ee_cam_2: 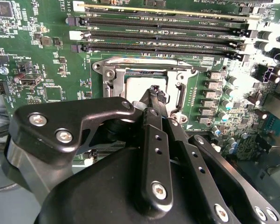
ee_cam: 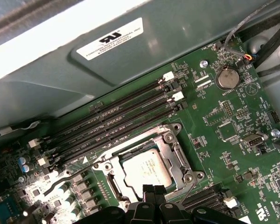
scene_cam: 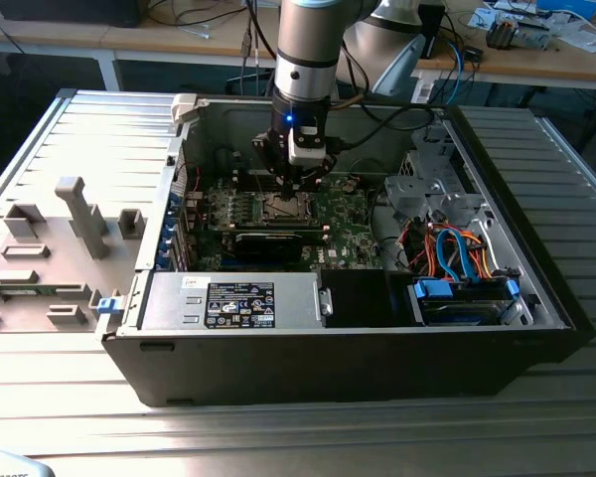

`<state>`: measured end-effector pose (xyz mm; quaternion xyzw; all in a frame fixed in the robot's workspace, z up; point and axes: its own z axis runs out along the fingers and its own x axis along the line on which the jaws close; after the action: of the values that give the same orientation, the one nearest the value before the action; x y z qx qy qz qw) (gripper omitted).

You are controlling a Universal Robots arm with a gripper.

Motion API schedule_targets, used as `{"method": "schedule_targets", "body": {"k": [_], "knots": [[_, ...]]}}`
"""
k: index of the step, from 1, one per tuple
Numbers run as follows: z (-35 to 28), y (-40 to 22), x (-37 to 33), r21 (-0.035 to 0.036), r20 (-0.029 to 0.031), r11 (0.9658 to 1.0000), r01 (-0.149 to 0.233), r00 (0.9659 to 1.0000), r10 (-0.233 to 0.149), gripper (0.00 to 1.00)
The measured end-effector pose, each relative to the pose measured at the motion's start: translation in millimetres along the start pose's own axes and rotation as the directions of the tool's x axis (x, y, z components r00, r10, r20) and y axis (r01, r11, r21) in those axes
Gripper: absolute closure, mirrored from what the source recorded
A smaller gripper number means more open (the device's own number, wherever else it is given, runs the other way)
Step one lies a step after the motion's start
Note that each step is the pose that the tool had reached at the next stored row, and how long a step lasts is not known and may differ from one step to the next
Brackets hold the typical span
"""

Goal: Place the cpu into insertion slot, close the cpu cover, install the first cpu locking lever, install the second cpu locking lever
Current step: 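Install the first cpu locking lever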

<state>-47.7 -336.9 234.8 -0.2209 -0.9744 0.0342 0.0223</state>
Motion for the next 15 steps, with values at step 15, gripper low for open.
{"method": "schedule_targets", "body": {"k": [15], "knots": [[0.0,0.0,0.0,0.0003,0.0007,1.0,0.009,1.0,-0.009,0.89]]}}
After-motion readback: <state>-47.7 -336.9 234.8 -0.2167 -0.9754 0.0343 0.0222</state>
